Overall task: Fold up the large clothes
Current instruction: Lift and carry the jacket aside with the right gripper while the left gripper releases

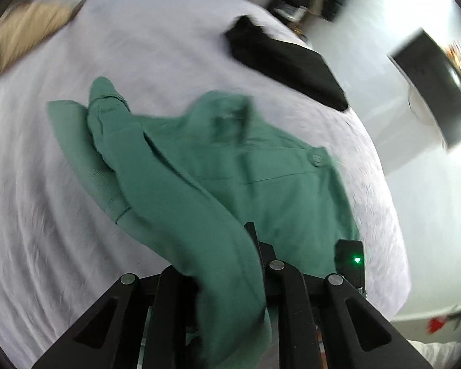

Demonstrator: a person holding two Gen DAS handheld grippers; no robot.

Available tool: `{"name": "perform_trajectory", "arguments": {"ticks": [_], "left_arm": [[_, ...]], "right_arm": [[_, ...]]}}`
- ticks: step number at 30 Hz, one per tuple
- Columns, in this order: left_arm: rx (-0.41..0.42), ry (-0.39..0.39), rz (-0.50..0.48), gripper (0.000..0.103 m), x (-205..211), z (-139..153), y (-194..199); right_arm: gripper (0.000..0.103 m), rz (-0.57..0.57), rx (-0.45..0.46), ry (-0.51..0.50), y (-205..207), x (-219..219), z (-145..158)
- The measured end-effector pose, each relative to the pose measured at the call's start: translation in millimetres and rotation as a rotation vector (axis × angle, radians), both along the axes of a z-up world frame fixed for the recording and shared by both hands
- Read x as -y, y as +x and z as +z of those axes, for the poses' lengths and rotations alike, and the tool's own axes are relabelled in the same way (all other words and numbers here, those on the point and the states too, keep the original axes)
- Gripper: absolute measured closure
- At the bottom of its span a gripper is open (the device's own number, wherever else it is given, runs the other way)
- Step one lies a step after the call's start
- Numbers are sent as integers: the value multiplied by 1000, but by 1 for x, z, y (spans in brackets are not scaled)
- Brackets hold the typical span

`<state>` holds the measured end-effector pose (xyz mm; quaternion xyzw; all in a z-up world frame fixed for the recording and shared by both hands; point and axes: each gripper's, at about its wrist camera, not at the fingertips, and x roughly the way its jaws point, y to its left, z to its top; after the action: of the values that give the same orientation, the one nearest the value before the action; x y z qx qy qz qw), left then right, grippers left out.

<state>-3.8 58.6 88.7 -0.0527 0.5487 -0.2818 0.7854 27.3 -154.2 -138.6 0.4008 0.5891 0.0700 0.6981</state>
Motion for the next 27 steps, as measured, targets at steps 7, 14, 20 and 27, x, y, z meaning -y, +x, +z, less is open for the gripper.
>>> {"name": "perform_trajectory", "arguments": {"ticks": [7, 14, 20, 27], "left_arm": [[185, 114, -240, 86, 140, 35, -25], [142, 190, -369, 85, 276, -30, -50], [102, 235, -420, 62, 286, -58, -69], [195, 159, -320, 1, 232, -9, -75]], "right_arm": [[99, -188, 110, 126, -54, 74, 32], [96, -411, 83, 142, -115, 161, 17], [96, -455, 82, 199, -130, 172, 3], [96, -450, 76, 171, -137, 189, 13]]}}
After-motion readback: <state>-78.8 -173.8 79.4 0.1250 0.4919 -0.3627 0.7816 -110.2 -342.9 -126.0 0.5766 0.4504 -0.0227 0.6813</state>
